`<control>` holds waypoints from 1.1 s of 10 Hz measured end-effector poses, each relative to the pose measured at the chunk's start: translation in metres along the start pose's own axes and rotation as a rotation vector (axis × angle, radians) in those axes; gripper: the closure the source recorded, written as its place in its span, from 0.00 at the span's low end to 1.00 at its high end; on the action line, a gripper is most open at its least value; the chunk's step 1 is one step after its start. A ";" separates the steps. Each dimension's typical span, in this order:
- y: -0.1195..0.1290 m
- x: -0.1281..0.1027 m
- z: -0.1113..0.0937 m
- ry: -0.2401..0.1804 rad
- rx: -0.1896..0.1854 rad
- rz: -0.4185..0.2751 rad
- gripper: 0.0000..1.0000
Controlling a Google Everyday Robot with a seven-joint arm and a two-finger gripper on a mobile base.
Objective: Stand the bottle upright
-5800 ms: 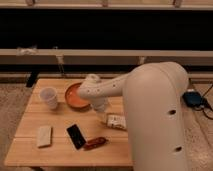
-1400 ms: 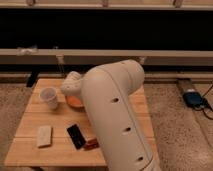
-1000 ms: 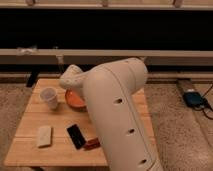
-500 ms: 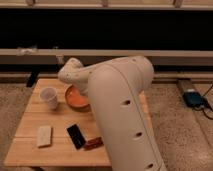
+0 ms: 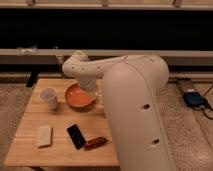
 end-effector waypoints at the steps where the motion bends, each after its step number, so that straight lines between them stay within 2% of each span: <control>1: -0.003 -0.002 -0.005 -0.035 -0.005 0.014 1.00; 7: -0.016 -0.017 -0.029 -0.222 -0.030 0.065 1.00; 10: -0.022 -0.016 -0.040 -0.301 -0.059 0.049 1.00; 11: -0.023 -0.015 -0.045 -0.343 -0.080 0.024 1.00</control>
